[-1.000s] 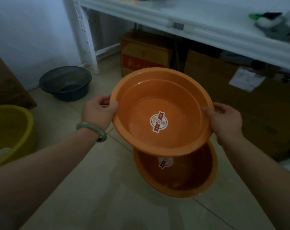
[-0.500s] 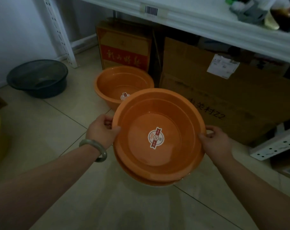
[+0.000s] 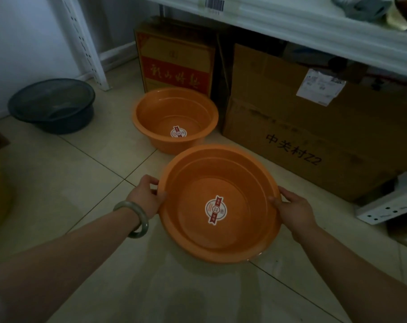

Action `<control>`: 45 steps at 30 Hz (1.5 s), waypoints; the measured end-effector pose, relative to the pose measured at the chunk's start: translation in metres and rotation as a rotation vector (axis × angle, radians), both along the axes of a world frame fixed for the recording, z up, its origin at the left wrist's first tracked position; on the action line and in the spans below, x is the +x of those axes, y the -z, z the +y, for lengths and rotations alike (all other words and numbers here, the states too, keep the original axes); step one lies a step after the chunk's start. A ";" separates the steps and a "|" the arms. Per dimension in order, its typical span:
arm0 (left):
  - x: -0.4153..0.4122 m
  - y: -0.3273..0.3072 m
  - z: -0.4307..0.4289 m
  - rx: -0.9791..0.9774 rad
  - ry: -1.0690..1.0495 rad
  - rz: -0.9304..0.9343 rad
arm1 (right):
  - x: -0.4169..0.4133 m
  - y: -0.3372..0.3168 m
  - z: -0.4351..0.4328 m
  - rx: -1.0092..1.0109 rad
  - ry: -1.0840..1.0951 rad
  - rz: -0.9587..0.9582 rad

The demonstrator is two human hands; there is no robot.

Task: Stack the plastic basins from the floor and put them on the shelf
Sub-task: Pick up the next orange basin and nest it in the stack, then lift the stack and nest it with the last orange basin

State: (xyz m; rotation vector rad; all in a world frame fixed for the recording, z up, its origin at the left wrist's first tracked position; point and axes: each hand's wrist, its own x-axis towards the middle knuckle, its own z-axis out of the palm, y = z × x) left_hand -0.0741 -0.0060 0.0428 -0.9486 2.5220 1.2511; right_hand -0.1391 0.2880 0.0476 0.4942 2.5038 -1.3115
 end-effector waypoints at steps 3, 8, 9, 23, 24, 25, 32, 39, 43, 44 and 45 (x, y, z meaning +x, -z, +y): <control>0.002 0.001 -0.006 0.025 -0.033 -0.009 | -0.003 0.003 -0.004 -0.096 0.047 -0.047; 0.010 -0.001 -0.032 0.004 -0.163 -0.021 | -0.001 0.004 -0.037 -0.122 -0.012 -0.057; 0.013 -0.002 -0.040 0.000 -0.189 -0.025 | 0.000 0.003 -0.047 -0.121 -0.040 -0.050; 0.047 -0.014 -0.155 -0.004 -0.246 -0.049 | -0.005 -0.002 -0.175 0.030 -0.330 -0.120; 0.047 -0.015 -0.159 0.019 -0.242 -0.051 | -0.004 -0.003 -0.179 0.039 -0.319 -0.124; 0.046 -0.016 -0.162 0.034 -0.239 -0.058 | -0.002 -0.004 -0.182 0.052 -0.313 -0.121; 0.024 -0.016 -0.186 -0.034 -0.198 -0.087 | -0.010 0.005 -0.195 0.035 -0.335 -0.074; 0.010 -0.011 -0.190 -0.148 -0.191 -0.118 | -0.034 -0.001 -0.197 -0.079 -0.418 -0.169; 0.000 -0.016 -0.191 -0.203 -0.136 -0.243 | -0.063 -0.020 -0.198 -0.003 -0.561 -0.286; -0.006 -0.020 -0.191 -0.214 -0.143 -0.265 | -0.073 -0.024 -0.197 0.020 -0.571 -0.279; -0.013 -0.024 -0.192 -0.222 -0.160 -0.265 | -0.083 -0.028 -0.195 0.029 -0.558 -0.265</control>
